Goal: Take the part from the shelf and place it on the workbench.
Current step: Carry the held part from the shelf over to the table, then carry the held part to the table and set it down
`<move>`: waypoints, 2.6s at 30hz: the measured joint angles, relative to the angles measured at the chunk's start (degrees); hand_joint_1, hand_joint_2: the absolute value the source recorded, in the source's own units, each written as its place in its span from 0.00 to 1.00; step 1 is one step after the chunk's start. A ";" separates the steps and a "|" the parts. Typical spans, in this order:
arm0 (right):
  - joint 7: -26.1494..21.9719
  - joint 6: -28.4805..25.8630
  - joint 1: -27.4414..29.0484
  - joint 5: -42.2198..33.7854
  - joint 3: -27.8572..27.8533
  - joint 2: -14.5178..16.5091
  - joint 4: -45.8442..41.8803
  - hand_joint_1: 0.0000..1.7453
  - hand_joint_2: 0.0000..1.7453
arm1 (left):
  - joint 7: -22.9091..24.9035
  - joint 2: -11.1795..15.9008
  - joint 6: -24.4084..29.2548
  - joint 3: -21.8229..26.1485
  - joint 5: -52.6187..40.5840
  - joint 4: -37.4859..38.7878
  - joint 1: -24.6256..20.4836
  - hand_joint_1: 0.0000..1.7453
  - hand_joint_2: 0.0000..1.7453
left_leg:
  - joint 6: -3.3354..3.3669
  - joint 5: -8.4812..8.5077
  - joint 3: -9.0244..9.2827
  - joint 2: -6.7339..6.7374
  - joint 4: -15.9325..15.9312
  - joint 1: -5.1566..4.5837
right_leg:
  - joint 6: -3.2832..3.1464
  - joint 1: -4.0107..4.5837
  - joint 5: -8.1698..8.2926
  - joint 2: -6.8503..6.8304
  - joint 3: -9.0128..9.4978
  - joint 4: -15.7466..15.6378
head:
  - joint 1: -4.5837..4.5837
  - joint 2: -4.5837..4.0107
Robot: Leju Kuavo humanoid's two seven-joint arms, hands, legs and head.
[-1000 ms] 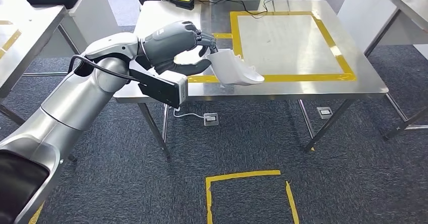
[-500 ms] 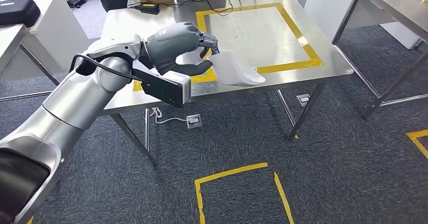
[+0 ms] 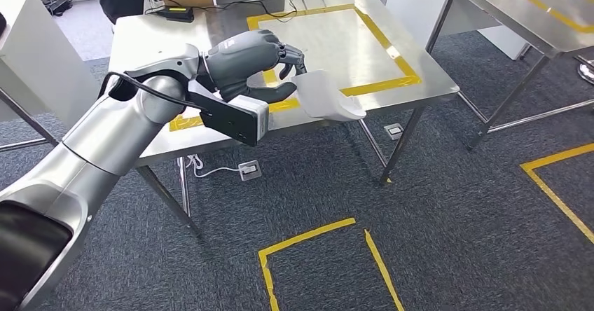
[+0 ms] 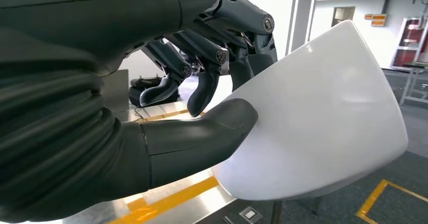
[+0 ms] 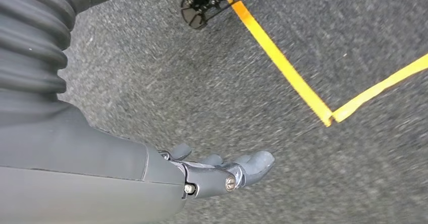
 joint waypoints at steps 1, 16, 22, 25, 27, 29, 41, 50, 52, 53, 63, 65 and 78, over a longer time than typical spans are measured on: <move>0.01 -0.01 0.06 -0.04 0.00 -0.01 0.00 0.00 1.00 | 0.00 -0.04 0.01 -0.07 -0.01 0.11 0.01 1.00 1.00 | -0.01 -0.07 -0.02 0.52 0.08 -0.03 | -0.05 0.03 1.02 -0.15 0.72 -1.19 | 0.00 0.00; -0.07 -0.03 0.04 -0.23 -0.01 -0.02 0.00 0.00 1.00 | 0.42 -0.40 0.18 -0.15 -0.21 0.70 -0.26 1.00 1.00 | -3.28 -6.01 -8.39 -1.13 16.18 0.30 | -3.27 -0.25 5.04 1.60 9.72 -15.96 | -0.36 0.00; -0.10 -0.26 0.10 -0.23 -0.02 0.05 0.00 0.00 1.00 | 0.45 -0.14 0.19 -0.15 -0.33 0.80 -0.41 1.00 1.00 | -1.84 1.18 -1.82 -3.70 -0.04 0.04 | -1.47 -0.32 4.00 4.19 11.07 -15.91 | -0.29 0.00; -0.26 -1.03 0.20 -0.17 -0.03 0.13 0.00 0.00 1.00 | 0.57 -0.43 0.16 -0.15 -0.38 0.78 -0.60 1.00 1.00 | -0.56 0.57 -0.26 -2.95 -0.67 0.04 | -0.68 -0.42 4.12 3.00 10.64 -13.99 | -0.31 0.00; -0.33 -1.41 0.02 -0.08 -0.04 0.20 0.00 0.00 1.00 | 0.67 -0.44 0.15 -0.15 -0.41 0.79 -0.94 1.00 1.00 | 0.07 0.00 0.88 -2.49 -0.79 0.04 | -0.50 -0.20 2.44 0.92 7.58 -9.11 | -0.23 0.00; -0.47 -1.73 -0.09 -0.03 -0.04 0.21 0.00 0.00 1.00 | 0.70 -0.46 0.14 -0.16 -0.43 0.93 -1.07 1.00 1.00 | 0.29 -0.76 1.61 -2.23 -0.76 -0.07 | -0.33 -0.03 0.19 0.12 2.63 -2.40 | -0.19 0.00; -0.87 -2.08 0.14 0.04 -0.03 0.22 0.00 0.00 1.00 | 0.70 -0.70 0.15 -0.30 -0.51 1.31 -1.18 1.00 1.00 | -2.44 -4.28 4.03 -1.54 4.10 -0.40 | -3.25 0.32 9.40 -0.39 5.84 -16.67 | -0.28 0.01; -0.78 -2.07 0.20 0.13 -0.04 0.32 0.00 0.00 1.00 | 0.86 -0.21 0.38 -0.31 -0.53 1.62 -0.87 1.00 1.00 | -1.79 -0.76 -3.42 -1.66 3.13 -0.41 | -3.41 0.62 5.02 0.57 11.30 -16.65 | -0.33 0.00; -0.62 -2.07 0.13 0.12 -0.03 0.43 0.00 0.00 1.00 | 1.32 -0.16 0.62 -0.30 -0.55 1.66 -1.01 1.00 1.00 | -1.24 2.13 -2.30 -1.85 -0.43 -0.77 | -2.83 0.65 4.35 0.73 11.72 -16.52 | -0.32 0.00; -0.55 -2.07 0.09 0.11 -0.03 0.45 0.00 0.00 1.00 | 1.59 -0.17 0.79 -0.30 -0.59 1.67 -1.05 1.00 1.00 | -1.12 2.11 -2.16 -1.93 -0.56 -0.89 | -2.51 0.66 4.11 0.77 11.82 -16.51 | -0.33 0.00; -0.63 -1.76 0.24 -0.40 -0.04 0.32 -0.02 0.00 1.00 | 3.04 -0.18 2.48 -0.21 -1.76 2.05 -1.02 1.00 1.00 | 0.01 1.32 -0.42 -1.71 -0.93 -0.06 | -0.80 0.42 1.96 -0.20 3.19 -4.45 | -0.19 0.00; -0.66 -1.62 0.20 -0.48 -0.04 0.31 -0.02 0.00 1.00 | 3.15 -0.10 2.61 -0.20 -1.79 2.12 -1.11 1.00 1.00 | -0.58 0.47 -0.34 -1.77 -0.13 -0.05 | -0.78 0.31 5.54 -0.41 6.28 -11.89 | -0.16 0.00; -0.51 -0.55 0.12 -0.20 -0.04 0.32 -0.07 0.00 1.00 | 3.91 1.32 3.14 0.44 -3.21 3.43 -3.16 1.00 1.00 | 0.56 2.92 6.06 -0.93 -8.77 0.57 | -1.03 -0.13 2.96 -0.02 6.28 -9.87 | -0.62 0.00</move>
